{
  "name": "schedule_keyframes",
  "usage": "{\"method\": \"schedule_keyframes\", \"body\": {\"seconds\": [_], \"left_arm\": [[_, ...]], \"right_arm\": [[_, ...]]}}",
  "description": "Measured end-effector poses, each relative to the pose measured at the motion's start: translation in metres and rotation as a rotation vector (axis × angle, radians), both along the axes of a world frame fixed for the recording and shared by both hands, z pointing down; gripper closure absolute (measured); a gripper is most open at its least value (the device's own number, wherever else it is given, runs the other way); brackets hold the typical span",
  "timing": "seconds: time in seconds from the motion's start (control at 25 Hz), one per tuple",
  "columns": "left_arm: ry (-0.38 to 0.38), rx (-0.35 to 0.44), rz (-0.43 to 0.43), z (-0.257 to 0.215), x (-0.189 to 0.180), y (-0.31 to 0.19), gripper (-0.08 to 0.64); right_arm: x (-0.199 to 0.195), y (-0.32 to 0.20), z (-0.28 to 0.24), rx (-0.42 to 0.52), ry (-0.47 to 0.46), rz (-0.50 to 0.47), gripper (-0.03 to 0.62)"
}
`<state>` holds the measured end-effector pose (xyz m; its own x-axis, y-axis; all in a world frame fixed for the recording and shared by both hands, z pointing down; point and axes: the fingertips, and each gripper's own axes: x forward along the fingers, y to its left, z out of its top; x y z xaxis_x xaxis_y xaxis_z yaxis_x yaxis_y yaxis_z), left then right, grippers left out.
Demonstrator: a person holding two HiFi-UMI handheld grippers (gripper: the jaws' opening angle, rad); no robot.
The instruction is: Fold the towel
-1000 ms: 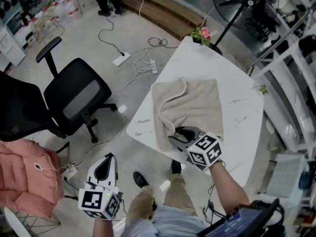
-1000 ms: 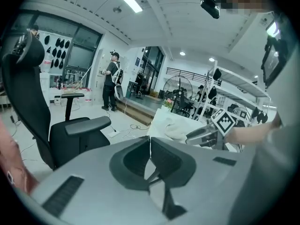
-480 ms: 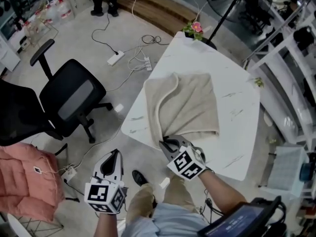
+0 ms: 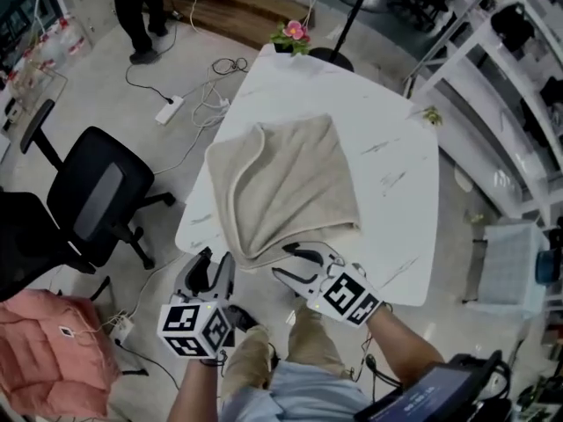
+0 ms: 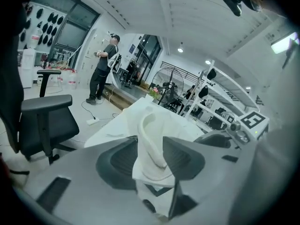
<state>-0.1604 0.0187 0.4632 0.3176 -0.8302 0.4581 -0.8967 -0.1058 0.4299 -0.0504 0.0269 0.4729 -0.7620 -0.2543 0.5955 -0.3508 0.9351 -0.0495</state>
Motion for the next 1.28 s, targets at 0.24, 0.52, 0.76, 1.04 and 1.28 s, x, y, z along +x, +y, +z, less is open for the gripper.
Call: {"method": "schedule_keyframes", "body": {"seconds": [0.24,0.52,0.76,1.04,1.28], "left_arm": [[-0.030,-0.069,0.020,0.021,0.034,-0.020,0.364],[-0.101,-0.192,0.019,0.052,0.048,-0.028,0.406],[-0.140,-0.253,-0.017,0.065,0.037,-0.029,0.529],[-0.033,-0.259,-0.046,0.051,0.041,-0.022,0.535],[-0.003,-0.282,-0.055,0.052,0.051,0.004,0.534]], "right_arm": [[0.135,-0.063,0.008,0.204,0.233,0.219,0.437],[0.171,-0.089,0.031,0.293,0.346,0.160,0.440],[0.175,-0.096,0.044,0.349,0.346,0.129,0.540],[0.199,-0.089,0.035,0.375,0.316,0.091,0.560],[0.210,-0.070,0.044,0.375,0.358,0.030,0.560]]}}
